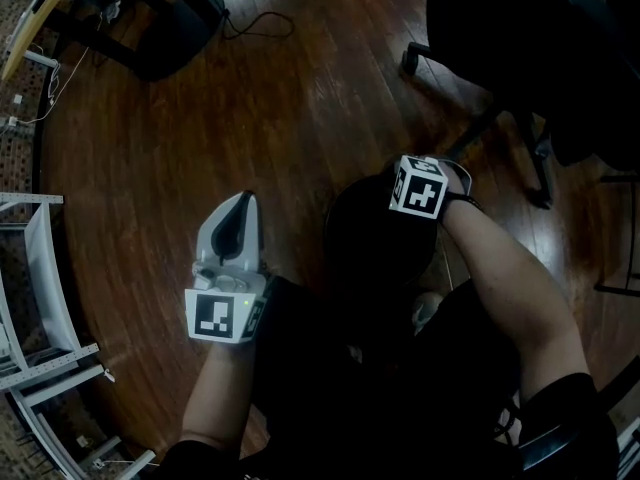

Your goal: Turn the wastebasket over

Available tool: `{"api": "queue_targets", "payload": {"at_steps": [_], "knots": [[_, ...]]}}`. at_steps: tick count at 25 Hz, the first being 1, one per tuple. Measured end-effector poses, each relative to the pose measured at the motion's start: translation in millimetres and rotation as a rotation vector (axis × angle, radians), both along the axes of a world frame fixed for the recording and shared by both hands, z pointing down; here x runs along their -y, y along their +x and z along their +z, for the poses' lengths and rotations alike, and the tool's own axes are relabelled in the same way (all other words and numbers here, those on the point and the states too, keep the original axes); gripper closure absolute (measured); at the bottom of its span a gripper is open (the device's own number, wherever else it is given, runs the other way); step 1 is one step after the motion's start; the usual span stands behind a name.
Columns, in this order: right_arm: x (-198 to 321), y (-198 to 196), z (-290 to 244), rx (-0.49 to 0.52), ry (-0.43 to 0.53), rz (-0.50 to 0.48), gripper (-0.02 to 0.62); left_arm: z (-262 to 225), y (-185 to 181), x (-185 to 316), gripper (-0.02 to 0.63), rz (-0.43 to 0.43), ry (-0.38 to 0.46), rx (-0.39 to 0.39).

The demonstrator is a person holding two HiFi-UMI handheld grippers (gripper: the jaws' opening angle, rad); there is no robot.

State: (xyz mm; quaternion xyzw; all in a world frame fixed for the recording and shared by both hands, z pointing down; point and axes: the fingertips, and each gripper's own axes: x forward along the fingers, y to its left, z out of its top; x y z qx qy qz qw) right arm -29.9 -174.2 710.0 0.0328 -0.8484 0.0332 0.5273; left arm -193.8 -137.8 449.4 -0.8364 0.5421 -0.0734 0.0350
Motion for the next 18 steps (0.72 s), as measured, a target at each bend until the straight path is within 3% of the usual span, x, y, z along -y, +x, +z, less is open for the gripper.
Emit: {"api": "queue_targets", "payload": {"at_steps": [12,18], "knots": [[-13,-9,-11,0.003,-0.015,-0.054,0.586,2,7,-5,0.606,-0.006,-0.004,-0.007],[-10,-16,-36,0.045,0.075,-0.089,0.587,3,8,-8,0.606,-0.013,0.006,-0.002]]}}
